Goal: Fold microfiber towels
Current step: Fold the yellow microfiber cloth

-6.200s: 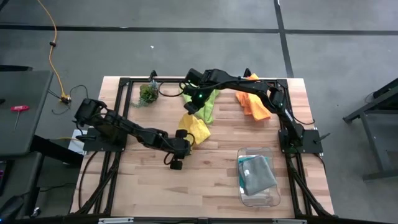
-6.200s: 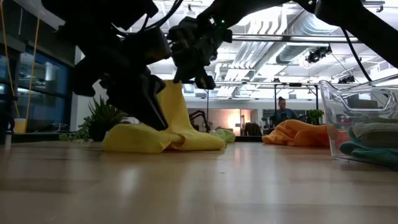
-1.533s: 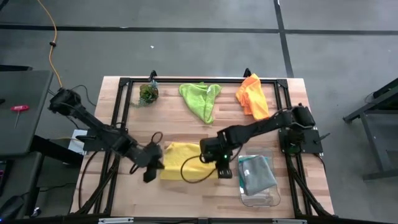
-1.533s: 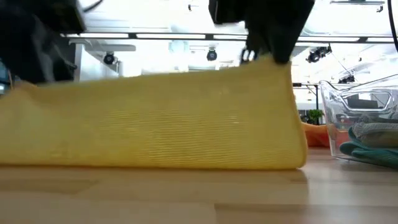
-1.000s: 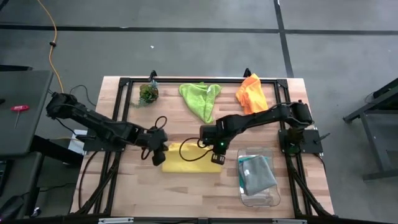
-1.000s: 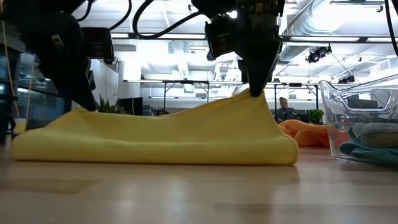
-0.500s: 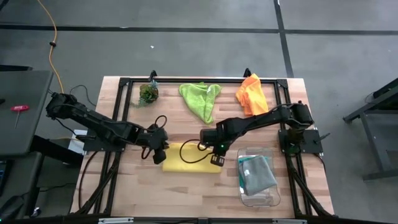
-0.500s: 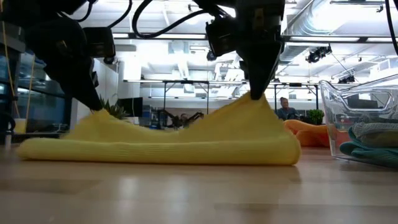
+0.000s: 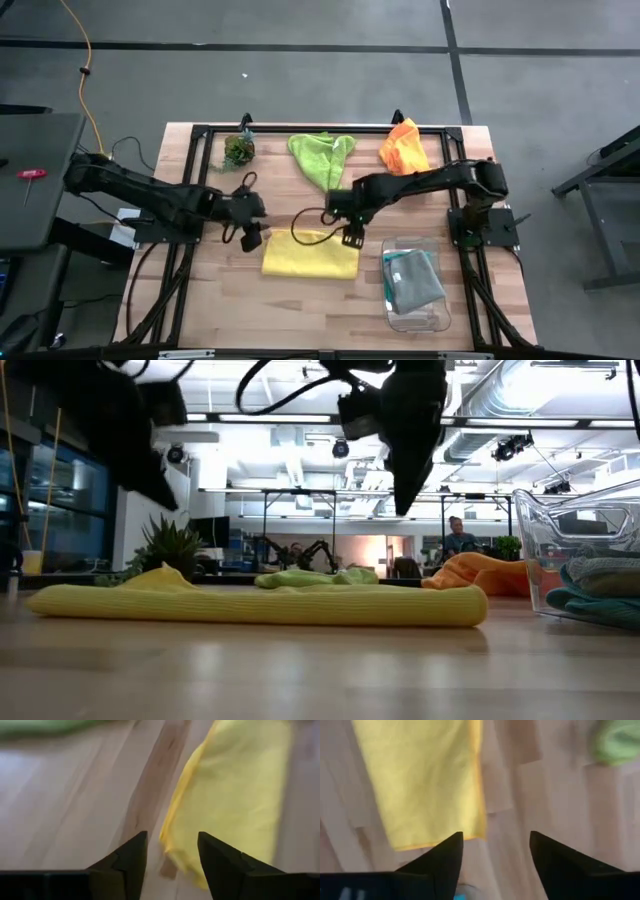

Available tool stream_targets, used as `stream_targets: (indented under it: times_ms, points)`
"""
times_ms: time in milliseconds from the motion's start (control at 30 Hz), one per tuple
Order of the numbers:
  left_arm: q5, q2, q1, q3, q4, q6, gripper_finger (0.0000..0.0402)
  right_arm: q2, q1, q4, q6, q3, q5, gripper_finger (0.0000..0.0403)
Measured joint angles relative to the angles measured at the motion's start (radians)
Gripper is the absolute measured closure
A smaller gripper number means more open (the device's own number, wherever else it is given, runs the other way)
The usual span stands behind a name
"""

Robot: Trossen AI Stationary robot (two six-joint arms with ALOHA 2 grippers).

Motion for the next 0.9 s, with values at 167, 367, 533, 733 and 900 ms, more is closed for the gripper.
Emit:
stream_targets:
  times_ms: [167, 367, 533, 733, 900]
  points:
    - [0.053, -0.055, -0.003, -0.030, 0.115, 0.070, 0.0230, -0.115, -0.043, 0.055, -0.027, -0.116, 0.015, 0.0170]
    - [0.087, -0.007, -0.035, -0.165, 0.430, 0.006, 0.0229, -0.274, -0.065, 0.313, 0.144, -0.363, -0.110, 0.0169]
    - [0.090, 0.113, -0.057, -0.169, 0.570, 0.034, 0.0241, -0.313, -0.036, 0.432, 0.198, -0.417, -0.090, 0.0169]
    - [0.187, 0.310, -0.054, -0.056, 0.530, 0.153, 0.0358, -0.314, -0.031, 0.477, 0.153, -0.410, -0.024, 0.0169]
    - [0.187, 0.442, -0.054, -0.019, 0.520, 0.167, 0.0392, -0.314, -0.046, 0.482, 0.153, -0.410, -0.019, 0.0169]
